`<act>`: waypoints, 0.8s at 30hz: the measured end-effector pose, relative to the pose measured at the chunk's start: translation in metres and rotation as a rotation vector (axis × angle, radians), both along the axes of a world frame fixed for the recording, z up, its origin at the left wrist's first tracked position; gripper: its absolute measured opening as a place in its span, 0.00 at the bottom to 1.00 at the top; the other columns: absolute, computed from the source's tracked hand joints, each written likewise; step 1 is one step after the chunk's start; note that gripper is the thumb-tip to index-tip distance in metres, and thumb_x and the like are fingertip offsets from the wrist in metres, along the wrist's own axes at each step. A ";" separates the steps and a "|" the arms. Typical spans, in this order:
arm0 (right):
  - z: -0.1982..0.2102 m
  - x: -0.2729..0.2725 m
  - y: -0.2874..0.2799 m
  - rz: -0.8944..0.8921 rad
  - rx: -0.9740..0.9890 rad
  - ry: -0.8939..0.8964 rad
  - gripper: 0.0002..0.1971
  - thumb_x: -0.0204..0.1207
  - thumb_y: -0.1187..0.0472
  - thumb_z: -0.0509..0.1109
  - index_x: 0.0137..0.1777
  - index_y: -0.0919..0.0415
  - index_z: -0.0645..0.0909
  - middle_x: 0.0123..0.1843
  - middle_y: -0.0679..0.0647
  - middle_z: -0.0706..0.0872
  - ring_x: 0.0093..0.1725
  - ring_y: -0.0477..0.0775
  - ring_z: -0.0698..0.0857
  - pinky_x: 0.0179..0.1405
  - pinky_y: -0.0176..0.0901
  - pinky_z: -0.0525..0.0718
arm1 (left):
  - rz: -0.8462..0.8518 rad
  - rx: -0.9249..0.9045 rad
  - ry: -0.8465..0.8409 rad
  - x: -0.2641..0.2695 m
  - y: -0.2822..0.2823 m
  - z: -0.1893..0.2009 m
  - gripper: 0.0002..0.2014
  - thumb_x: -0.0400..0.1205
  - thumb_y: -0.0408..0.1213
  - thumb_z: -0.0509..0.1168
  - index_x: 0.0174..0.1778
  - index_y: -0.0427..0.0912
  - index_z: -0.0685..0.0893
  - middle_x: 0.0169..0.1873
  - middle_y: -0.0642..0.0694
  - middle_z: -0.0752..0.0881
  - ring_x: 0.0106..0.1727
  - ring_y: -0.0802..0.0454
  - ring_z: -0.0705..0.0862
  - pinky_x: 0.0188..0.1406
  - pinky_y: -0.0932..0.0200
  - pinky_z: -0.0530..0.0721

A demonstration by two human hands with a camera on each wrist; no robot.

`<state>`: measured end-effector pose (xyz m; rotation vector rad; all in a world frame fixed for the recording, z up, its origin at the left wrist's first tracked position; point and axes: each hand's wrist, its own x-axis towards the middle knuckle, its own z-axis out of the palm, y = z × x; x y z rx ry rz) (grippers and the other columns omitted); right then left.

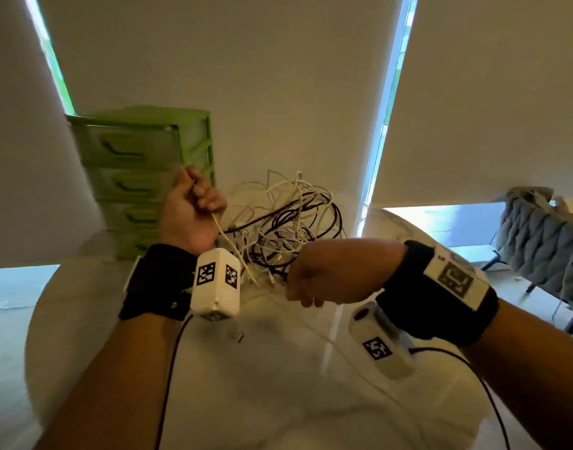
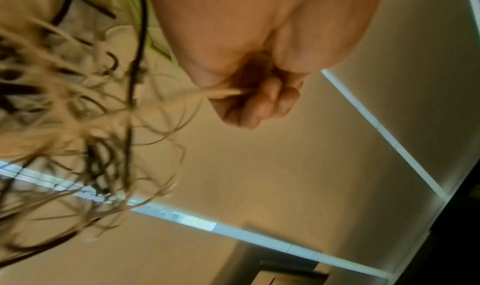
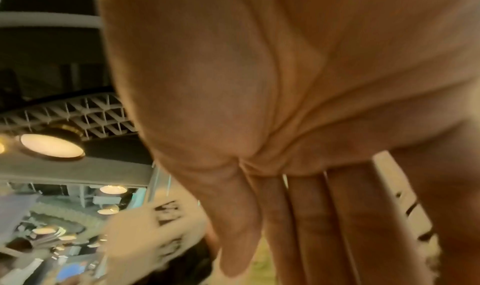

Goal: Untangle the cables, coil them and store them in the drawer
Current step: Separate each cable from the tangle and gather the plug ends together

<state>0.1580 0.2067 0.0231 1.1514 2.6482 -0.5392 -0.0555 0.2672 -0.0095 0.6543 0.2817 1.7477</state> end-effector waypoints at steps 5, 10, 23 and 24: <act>0.006 -0.011 0.043 -0.113 0.369 0.210 0.30 0.81 0.54 0.67 0.81 0.43 0.62 0.60 0.52 0.85 0.55 0.52 0.82 0.57 0.42 0.77 | -0.029 0.049 0.093 -0.030 -0.004 0.000 0.17 0.90 0.46 0.46 0.39 0.46 0.73 0.16 0.55 0.64 0.14 0.61 0.61 0.12 0.68 0.61; -0.026 -0.037 0.073 -0.028 0.295 0.114 0.30 0.78 0.50 0.70 0.78 0.36 0.64 0.43 0.43 0.77 0.44 0.46 0.77 0.48 0.41 0.77 | -0.034 -0.024 0.173 -0.040 -0.001 -0.007 0.17 0.88 0.48 0.49 0.38 0.46 0.74 0.14 0.55 0.63 0.13 0.62 0.59 0.10 0.68 0.60; 0.016 0.018 0.110 -0.132 0.498 0.069 0.26 0.74 0.77 0.60 0.53 0.43 0.85 0.62 0.48 0.80 0.66 0.52 0.78 0.71 0.53 0.77 | 0.026 -0.207 0.270 -0.043 0.008 -0.025 0.16 0.88 0.47 0.53 0.37 0.45 0.74 0.14 0.55 0.63 0.14 0.61 0.59 0.11 0.66 0.58; 0.023 0.016 0.107 -0.115 0.557 0.132 0.26 0.72 0.77 0.60 0.53 0.43 0.85 0.60 0.48 0.79 0.64 0.53 0.79 0.69 0.55 0.79 | 0.023 -0.204 0.267 -0.043 0.008 -0.025 0.16 0.88 0.47 0.53 0.37 0.45 0.74 0.14 0.55 0.63 0.14 0.61 0.59 0.11 0.66 0.58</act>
